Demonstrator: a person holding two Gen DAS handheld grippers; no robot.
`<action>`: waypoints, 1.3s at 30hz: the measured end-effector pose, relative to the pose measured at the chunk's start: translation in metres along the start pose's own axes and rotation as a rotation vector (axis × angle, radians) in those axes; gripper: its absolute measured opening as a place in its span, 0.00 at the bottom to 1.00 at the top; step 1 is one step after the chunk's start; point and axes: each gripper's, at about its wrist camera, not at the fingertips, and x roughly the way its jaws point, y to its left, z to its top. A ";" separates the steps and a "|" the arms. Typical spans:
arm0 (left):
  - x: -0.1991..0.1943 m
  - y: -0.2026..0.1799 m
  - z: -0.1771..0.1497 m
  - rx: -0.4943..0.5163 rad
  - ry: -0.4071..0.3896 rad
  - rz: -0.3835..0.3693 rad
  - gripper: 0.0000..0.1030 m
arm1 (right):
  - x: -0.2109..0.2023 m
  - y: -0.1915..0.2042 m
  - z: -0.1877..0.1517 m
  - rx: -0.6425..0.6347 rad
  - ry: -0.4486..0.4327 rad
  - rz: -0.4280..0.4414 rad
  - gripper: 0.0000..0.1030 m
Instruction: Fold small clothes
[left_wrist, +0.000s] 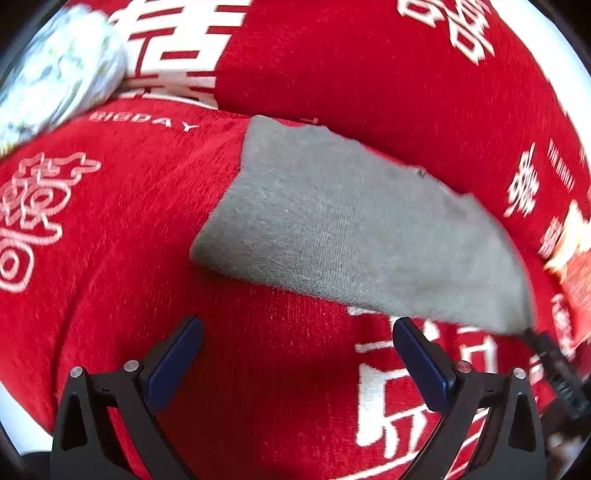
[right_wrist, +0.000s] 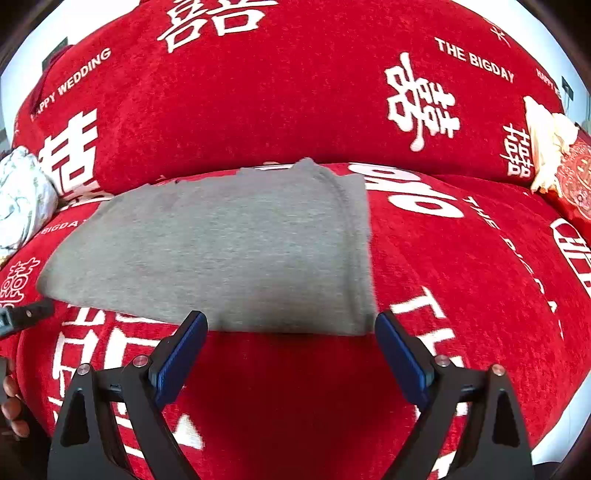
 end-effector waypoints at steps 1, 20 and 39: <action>-0.003 0.006 -0.001 -0.040 -0.006 -0.037 1.00 | 0.000 0.003 -0.001 -0.005 0.000 0.003 0.91; 0.017 0.054 0.027 -0.472 -0.109 -0.413 1.00 | 0.012 0.070 -0.007 -0.124 0.004 0.069 0.91; 0.060 0.042 0.047 -0.419 -0.031 -0.431 0.09 | 0.091 0.159 0.113 -0.181 0.134 0.170 0.91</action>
